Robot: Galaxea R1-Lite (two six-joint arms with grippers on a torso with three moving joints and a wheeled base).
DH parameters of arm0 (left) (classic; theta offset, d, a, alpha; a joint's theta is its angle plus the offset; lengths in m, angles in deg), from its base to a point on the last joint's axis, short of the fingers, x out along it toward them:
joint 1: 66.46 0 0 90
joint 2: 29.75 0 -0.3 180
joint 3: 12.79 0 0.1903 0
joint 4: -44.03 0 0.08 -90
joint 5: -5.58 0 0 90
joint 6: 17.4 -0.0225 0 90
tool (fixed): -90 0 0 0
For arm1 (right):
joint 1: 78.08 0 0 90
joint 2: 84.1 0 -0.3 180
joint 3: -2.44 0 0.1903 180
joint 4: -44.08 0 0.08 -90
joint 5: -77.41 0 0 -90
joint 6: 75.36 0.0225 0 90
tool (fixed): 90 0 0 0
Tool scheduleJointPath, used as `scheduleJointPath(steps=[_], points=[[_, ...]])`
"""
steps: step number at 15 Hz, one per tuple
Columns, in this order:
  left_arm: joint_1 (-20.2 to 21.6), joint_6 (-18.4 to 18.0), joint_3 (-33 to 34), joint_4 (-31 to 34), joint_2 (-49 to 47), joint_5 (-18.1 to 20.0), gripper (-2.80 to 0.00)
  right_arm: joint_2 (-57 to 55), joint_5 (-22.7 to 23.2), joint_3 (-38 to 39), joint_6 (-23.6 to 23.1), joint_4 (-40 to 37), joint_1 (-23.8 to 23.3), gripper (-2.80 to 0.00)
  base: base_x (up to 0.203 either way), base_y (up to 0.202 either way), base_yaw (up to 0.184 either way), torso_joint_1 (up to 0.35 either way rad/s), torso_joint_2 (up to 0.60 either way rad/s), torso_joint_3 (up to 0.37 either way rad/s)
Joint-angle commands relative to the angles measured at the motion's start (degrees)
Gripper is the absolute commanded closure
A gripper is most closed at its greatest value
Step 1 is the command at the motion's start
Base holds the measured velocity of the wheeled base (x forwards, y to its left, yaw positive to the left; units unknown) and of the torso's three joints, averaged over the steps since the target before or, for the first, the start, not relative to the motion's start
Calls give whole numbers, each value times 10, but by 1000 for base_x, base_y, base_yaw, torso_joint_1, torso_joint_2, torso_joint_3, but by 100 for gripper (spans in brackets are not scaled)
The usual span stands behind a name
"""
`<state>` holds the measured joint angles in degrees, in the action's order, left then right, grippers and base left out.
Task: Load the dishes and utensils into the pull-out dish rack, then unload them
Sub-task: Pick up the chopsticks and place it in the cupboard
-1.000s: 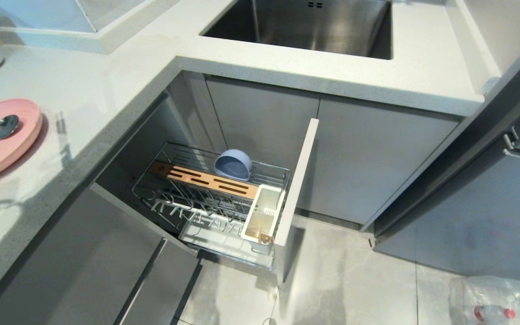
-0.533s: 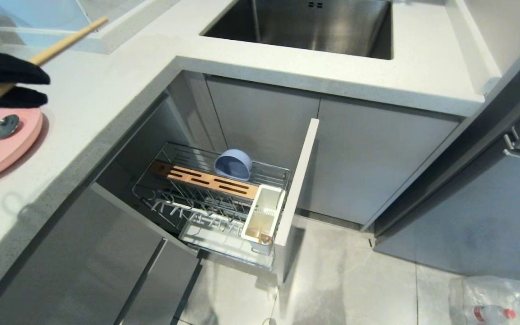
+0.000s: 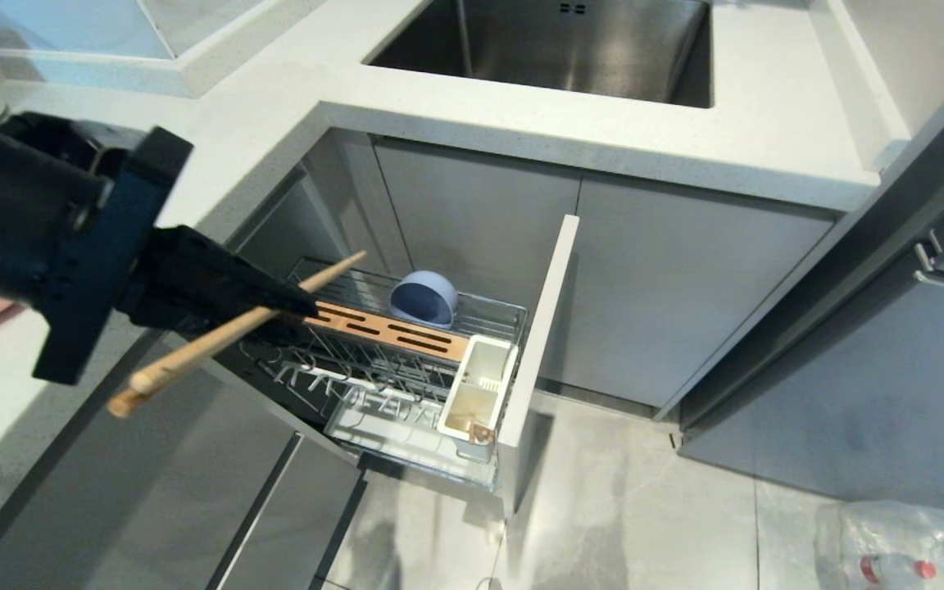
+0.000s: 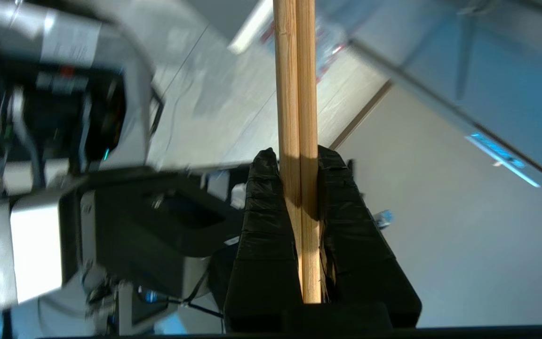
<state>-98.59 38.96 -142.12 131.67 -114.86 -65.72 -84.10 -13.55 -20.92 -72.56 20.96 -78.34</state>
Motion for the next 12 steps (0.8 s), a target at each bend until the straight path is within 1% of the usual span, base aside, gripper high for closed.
scheduleJointPath(steps=[1, 4, 7, 10, 12], points=[[0, 5, 33, 4, -32, 15, 0, -1, 0, 0, 0, 0, 0, 0, 0, 0, 0, 0, 0, 0], [9, 4, 79, 4, -54, 96, 0, -1, 0, 0, 0, 0, 0, 0, 0, 0, 0, 0, 0, 0], [35, 1, 94, 3, -87, 155, 0, -1, 0, 0, 0, 0, 0, 0, 0, 0, 0, 0, 0, 0], [44, -1, 106, 2, -131, 185, 0, -1, 0, 0, 0, 0, 0, 0, 0, 0, 0, 0, 0, 0], [65, -17, 117, 3, -157, 207, 0, -1, 0, 0, 0, 0, 0, 0, 0, 0, 0, 0, 0, 0]])
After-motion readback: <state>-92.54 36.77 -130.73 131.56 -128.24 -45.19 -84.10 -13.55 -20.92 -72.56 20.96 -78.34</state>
